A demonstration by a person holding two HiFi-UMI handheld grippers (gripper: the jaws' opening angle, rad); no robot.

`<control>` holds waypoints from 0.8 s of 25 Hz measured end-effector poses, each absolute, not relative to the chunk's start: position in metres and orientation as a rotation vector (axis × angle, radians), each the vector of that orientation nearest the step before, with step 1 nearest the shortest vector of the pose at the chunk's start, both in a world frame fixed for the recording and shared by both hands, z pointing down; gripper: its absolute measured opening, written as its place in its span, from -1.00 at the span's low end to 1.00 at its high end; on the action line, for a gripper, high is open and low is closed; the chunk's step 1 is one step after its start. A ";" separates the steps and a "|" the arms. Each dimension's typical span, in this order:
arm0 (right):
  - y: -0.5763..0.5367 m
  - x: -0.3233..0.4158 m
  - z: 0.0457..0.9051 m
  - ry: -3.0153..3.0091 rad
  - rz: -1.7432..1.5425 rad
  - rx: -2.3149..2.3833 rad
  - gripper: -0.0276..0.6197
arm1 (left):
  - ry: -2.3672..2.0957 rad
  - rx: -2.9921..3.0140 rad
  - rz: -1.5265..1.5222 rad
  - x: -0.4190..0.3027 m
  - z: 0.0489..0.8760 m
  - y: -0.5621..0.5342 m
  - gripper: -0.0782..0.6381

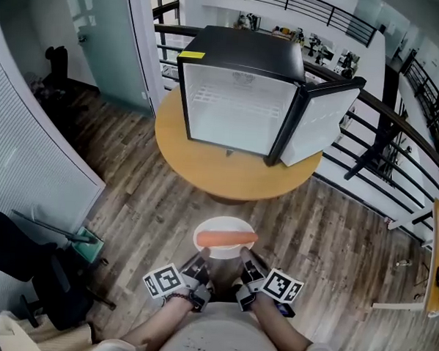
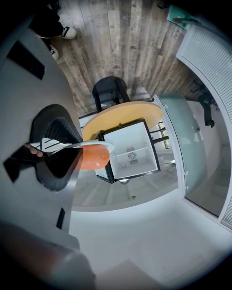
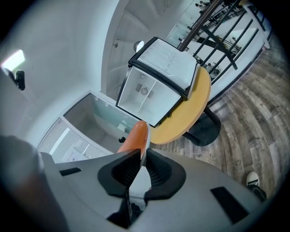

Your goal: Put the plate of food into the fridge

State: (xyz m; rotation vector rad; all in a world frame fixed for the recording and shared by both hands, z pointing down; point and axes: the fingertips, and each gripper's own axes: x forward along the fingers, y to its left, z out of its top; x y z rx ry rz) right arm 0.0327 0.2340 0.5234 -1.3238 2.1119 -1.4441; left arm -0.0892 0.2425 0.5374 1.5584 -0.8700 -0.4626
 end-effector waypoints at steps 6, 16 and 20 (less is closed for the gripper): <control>0.235 0.026 0.529 2.093 -1.455 -1.355 -0.74 | -0.855 1.562 -0.440 -0.097 0.545 0.243 -0.65; 0.193 0.018 0.541 2.083 -1.478 -1.316 -0.74 | -0.885 1.559 -0.429 -0.106 0.555 0.201 -0.65; 0.162 0.023 0.546 2.078 -1.492 -1.307 -0.74 | -0.896 1.547 -0.424 -0.101 0.560 0.171 -0.65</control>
